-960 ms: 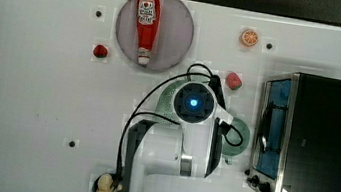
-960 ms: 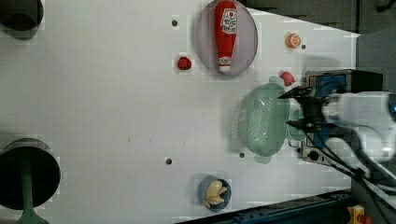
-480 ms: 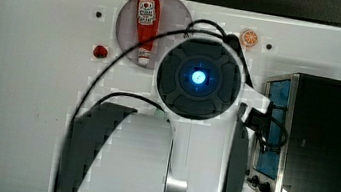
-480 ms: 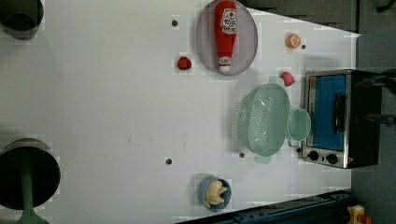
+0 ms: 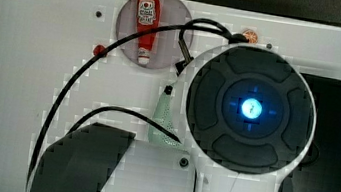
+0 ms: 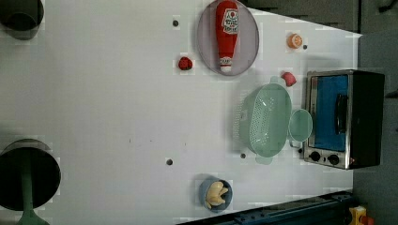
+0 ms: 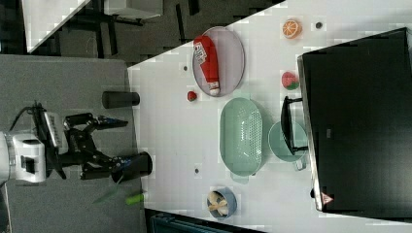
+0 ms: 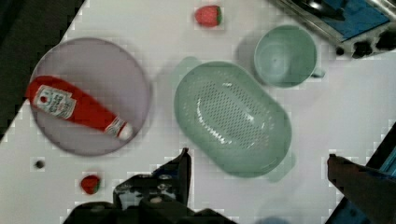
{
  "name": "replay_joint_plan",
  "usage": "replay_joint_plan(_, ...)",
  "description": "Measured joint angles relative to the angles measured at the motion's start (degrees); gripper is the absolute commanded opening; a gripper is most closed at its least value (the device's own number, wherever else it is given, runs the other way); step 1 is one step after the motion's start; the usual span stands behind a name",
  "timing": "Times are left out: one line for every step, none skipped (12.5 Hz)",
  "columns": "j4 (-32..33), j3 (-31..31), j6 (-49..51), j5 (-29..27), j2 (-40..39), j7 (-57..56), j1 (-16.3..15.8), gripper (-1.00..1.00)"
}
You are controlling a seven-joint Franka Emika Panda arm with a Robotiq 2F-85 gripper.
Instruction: Drag strainer left to right.
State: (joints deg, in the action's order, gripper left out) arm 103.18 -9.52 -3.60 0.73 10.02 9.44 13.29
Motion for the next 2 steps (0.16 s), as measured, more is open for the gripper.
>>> replay_joint_plan(0.56, -0.10, -0.16, 0.92, -0.30, -0.33, -0.17, 1.00)
replay_joint_plan(0.45, -0.21, -0.05, 0.83, -0.91, -0.53, -0.26, 1.00)
